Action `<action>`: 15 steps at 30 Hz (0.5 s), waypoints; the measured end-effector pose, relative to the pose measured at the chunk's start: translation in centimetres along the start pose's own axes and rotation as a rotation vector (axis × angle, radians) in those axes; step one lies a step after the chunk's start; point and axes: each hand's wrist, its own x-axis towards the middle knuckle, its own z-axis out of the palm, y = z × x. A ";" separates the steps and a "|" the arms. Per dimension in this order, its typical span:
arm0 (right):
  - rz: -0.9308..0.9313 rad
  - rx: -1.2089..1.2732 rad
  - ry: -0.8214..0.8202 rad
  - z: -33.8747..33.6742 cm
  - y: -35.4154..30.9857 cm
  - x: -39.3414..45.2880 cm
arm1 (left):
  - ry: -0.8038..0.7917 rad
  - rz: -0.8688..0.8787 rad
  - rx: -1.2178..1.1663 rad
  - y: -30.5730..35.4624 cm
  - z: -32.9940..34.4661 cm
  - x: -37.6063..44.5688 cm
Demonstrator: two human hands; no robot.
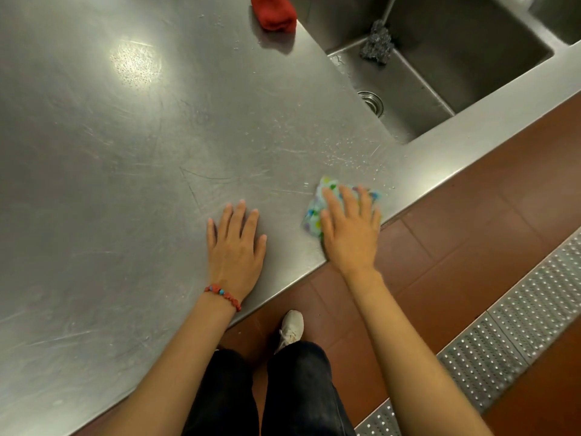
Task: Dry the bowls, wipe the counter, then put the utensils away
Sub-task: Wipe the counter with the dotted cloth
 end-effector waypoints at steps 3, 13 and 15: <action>-0.177 -0.025 -0.053 -0.2 0.4 -2.5 | -0.015 0.015 -0.003 1.0 0.6 1.1; -0.016 -0.019 0.013 -1.2 4.6 4.7 | -0.008 -0.008 0.039 1.3 1.4 2.0; -0.165 -0.016 0.007 -0.9 4.0 2.6 | -0.017 -0.021 0.042 1.5 1.4 2.1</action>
